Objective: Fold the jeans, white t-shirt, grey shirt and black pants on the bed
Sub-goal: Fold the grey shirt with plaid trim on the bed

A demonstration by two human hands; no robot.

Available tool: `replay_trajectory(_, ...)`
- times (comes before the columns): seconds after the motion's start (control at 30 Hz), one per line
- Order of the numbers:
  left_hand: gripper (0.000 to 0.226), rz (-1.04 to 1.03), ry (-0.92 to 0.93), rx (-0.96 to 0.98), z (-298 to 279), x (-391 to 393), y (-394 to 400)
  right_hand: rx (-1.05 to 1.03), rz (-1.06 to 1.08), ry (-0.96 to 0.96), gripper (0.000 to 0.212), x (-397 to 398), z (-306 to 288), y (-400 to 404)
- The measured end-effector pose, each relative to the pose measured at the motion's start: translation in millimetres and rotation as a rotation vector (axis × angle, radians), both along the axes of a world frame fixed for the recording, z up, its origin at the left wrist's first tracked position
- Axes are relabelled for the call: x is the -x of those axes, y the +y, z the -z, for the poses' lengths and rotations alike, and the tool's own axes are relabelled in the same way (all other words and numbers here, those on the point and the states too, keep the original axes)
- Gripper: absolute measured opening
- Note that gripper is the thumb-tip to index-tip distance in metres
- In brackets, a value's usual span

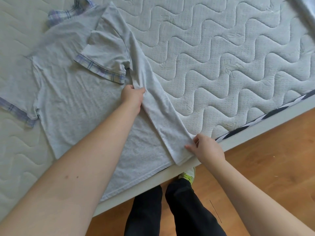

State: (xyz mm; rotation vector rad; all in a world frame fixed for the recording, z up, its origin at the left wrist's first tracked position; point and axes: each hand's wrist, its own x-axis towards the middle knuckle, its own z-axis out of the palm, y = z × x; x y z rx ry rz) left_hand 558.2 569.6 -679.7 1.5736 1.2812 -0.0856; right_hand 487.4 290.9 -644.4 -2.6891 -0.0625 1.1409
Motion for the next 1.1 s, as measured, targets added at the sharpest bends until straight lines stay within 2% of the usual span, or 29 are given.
replay_trajectory(0.1, 0.024, -0.023, -0.012, -0.009, 3, 6, 5, 0.107, -0.11, 0.005, 0.027, -3, -3, -3)
replay_trajectory(0.17, 0.028, -0.07, -0.066, 0.188, 0, 0, 11, 0.16, -0.138, 0.014, 0.03, -7, -3, -3)
replay_trajectory(0.23, 0.033, -0.2, -0.154, 0.441, -6, -15, 17, 0.197, -0.169, 0.018, 0.033, -10, -2, -2)
replay_trajectory(0.3, 0.028, -0.283, -0.222, 0.549, -12, -30, 26, 0.214, -0.178, 0.04, 0.036, -11, 0, 0)
replay_trajectory(0.57, 0.046, -0.357, -0.237, 0.376, -14, -51, 64, 0.267, -0.176, 0.124, 0.04, -19, 4, 9)
replay_trajectory(0.67, 0.047, -0.399, -0.25, 0.226, -6, -45, 74, 0.358, -0.261, 0.131, 0.029, -27, -2, 16)
replay_trajectory(0.73, 0.045, -0.392, -0.268, 0.158, -2, -42, 81, 0.4, -0.306, 0.061, 0.026, -34, -6, 23)
replay_trajectory(0.83, 0.049, -0.277, -0.298, 0.333, 5, -40, 89, 0.313, -0.268, -0.04, 0.026, -48, -9, 44)
replay_trajectory(0.9, 0.038, -0.182, -0.283, 0.445, 3, -39, 94, 0.187, -0.204, -0.04, 0.033, -57, -4, 64)
replay_trajectory(1.0, 0.024, -0.06, -0.208, 0.525, -4, -33, 100, -0.062, 0.01, 0.018, 0.04, -70, 5, 92)
replay_trajectory(1.1, 0.023, 0.04, -0.086, 0.589, -10, -20, 88, -0.179, 0.19, 0.034, 0.032, -80, 8, 109)
